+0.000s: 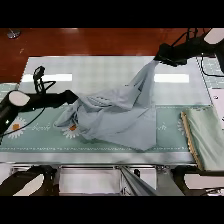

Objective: Fold the shirts.

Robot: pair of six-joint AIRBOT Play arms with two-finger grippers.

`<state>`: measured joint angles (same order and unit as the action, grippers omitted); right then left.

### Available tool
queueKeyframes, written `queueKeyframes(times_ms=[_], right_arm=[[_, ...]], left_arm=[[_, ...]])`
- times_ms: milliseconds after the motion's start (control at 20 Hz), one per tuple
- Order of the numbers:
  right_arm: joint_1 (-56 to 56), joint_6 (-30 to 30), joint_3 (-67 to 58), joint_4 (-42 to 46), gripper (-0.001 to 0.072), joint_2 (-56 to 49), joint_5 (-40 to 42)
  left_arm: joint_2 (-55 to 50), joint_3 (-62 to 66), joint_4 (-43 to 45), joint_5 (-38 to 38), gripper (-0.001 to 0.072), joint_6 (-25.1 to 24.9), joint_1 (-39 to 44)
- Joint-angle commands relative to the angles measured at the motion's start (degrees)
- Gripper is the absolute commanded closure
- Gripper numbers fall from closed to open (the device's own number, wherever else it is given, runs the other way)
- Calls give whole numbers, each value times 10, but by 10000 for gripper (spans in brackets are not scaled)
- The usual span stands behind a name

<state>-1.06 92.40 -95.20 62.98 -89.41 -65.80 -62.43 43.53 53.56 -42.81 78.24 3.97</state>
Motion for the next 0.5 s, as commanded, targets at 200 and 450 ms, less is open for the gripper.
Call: queueKeyframes(times_ms=[200,450], right_arm=[[170,-111,-4,57,88,15,-298],[246,-161,369,-67,89,205,-149]], left_arm=[[-49,148,214,-259,8,52,-145],[-32,-51,83,-317,9,-25,-318]])
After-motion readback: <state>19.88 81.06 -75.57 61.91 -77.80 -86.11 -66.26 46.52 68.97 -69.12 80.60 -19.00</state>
